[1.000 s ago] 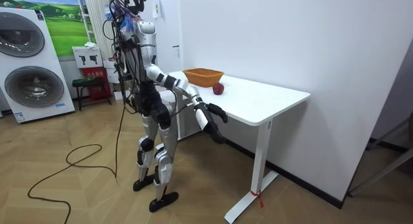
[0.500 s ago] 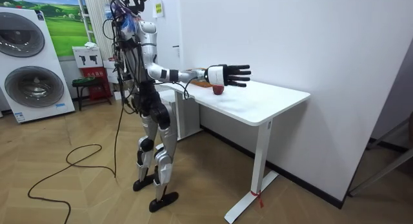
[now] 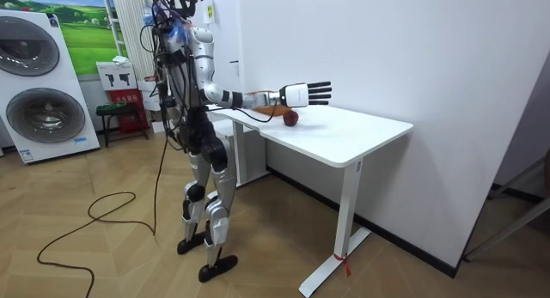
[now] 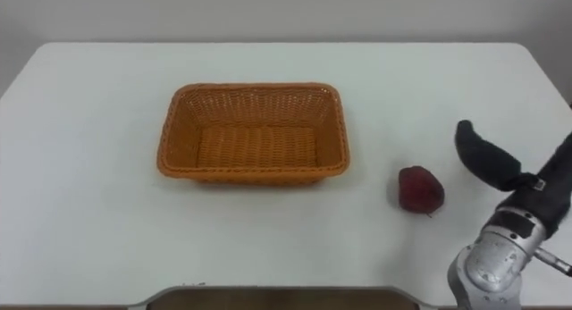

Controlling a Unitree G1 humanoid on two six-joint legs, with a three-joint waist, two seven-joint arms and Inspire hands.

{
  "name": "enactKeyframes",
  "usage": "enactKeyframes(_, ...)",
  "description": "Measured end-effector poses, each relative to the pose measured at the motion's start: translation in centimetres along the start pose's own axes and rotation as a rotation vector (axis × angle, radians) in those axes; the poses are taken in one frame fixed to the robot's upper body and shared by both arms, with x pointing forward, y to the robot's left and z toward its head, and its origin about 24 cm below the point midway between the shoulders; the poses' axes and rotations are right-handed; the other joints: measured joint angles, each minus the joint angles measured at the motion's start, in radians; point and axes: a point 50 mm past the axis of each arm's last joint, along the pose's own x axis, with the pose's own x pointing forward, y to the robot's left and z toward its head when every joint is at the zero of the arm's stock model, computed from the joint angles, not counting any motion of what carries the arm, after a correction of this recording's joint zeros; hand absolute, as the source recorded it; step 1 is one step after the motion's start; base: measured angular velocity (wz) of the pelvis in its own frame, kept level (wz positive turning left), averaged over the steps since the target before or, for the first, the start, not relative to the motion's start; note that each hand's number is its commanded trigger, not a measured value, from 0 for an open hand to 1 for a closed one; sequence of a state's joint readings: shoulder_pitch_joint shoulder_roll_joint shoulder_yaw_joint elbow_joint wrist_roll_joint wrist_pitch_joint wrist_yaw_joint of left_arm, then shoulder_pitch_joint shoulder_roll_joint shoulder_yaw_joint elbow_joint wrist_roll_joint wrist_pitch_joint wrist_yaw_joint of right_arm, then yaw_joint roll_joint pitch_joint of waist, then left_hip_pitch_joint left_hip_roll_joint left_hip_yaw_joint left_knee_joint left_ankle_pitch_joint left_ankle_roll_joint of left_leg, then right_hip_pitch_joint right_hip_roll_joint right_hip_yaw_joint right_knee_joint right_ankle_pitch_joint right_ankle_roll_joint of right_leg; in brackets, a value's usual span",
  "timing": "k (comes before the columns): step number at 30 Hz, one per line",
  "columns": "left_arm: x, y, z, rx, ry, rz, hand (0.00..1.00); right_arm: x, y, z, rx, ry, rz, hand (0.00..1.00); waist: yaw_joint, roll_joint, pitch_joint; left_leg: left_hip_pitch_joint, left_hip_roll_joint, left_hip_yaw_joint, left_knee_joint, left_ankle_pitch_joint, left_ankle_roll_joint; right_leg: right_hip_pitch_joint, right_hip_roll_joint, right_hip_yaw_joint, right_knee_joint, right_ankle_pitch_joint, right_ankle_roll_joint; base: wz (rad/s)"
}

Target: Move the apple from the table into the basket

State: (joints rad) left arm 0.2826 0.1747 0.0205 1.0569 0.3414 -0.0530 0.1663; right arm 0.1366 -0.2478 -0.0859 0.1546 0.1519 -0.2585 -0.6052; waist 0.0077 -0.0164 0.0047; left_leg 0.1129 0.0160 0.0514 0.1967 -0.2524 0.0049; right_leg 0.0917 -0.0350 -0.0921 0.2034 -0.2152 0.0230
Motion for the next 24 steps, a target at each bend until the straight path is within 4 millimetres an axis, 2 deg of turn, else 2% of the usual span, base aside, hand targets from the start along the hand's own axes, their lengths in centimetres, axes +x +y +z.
enactKeyframes(6, 0.1, 0.0, 0.2, 0.013, -0.006, -0.015, 0.00, -0.2, 1.3, -0.5, -0.012, 0.023, 0.154, 0.00, 0.000, -0.006, 0.0044, -0.003, 0.000, -0.010, 0.002, 0.000, 0.000, 0.008, 0.000, -0.010, 0.000, 0.000, 0.000, 0.05)
enactKeyframes(10, 0.0, -0.1, 0.0, 0.020, 0.001, -0.051, 0.00, 0.1, 1.9, -0.1, -0.005, 0.012, 0.215, 0.00, 0.001, -0.009, 0.0062, -0.005, 0.000, -0.010, 0.004, 0.000, 0.000, 0.009, 0.000, -0.015, -0.001, 0.000, 0.000, 0.02)
enactKeyframes(18, 0.0, -0.3, -0.1, 0.029, 0.002, -0.106, 0.00, 0.3, 2.5, 0.1, -0.006, -0.001, 0.298, 0.00, 0.009, -0.013, 0.0057, -0.006, 0.001, -0.010, 0.004, 0.000, 0.000, 0.009, 0.000, -0.016, -0.003, 0.001, -0.001, 0.00)
enactKeyframes(24, 0.0, -0.3, -0.2, 0.034, 0.006, -0.106, 0.00, -0.6, 2.7, -2.4, -0.061, 0.104, 0.371, 0.00, 0.004, -0.013, 0.0040, -0.001, 0.001, -0.014, 0.004, 0.000, 0.000, 0.014, 0.000, -0.022, -0.006, 0.001, -0.001, 0.01)
